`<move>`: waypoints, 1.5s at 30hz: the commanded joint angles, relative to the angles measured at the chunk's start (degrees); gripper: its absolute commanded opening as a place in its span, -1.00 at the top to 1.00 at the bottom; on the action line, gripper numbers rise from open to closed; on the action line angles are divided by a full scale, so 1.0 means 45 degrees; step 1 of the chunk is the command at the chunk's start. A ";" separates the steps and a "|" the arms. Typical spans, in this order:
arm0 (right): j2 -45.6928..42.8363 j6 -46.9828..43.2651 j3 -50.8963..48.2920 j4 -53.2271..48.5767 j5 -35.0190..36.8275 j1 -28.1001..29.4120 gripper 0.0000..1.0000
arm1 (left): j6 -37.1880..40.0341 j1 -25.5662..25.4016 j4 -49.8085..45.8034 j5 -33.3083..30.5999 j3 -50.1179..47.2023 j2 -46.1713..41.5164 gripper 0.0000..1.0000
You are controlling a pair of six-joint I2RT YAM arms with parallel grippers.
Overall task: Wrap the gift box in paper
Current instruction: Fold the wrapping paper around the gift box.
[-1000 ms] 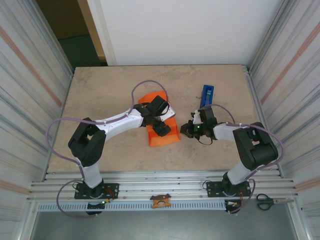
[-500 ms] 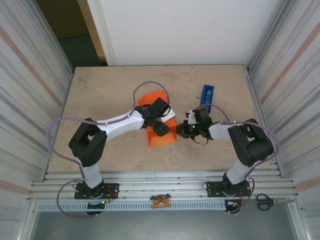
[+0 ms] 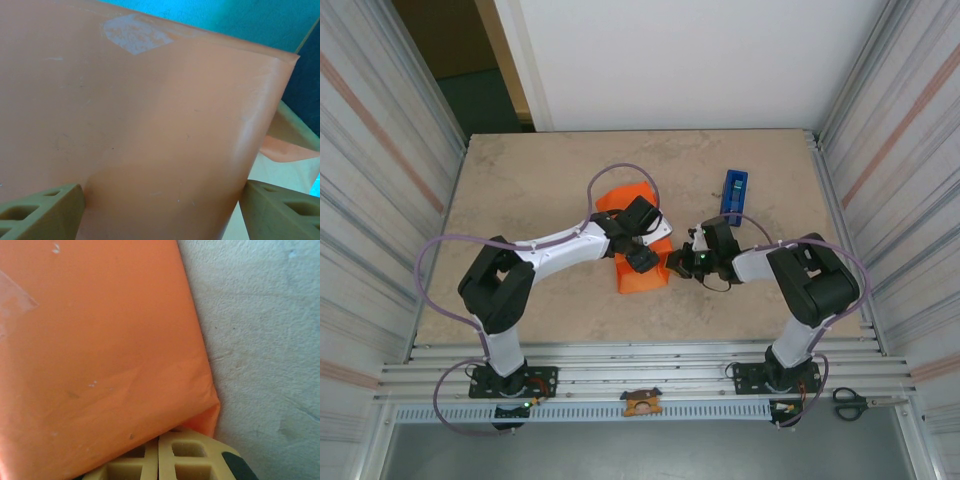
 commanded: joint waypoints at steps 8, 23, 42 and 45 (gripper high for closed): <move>0.0264 0.1838 -0.0844 0.2367 0.1139 0.0128 0.85 | 0.0132 -0.0096 -0.0801 0.0331 -0.0521 0.0525 -0.62; 0.0489 0.4820 -0.1826 0.5256 0.2206 0.0457 0.88 | 0.0172 -0.0189 -0.0855 0.0353 -0.0536 0.0583 -0.61; 0.1097 0.7479 -0.2205 0.5746 0.4863 0.1461 1.00 | 0.0210 -0.0228 -0.1003 0.0336 -0.0487 0.0701 -0.59; 0.0918 0.7568 -0.2345 0.5209 0.5171 0.1553 1.00 | 0.0210 -0.0233 -0.1011 0.0308 -0.0487 0.0690 -0.59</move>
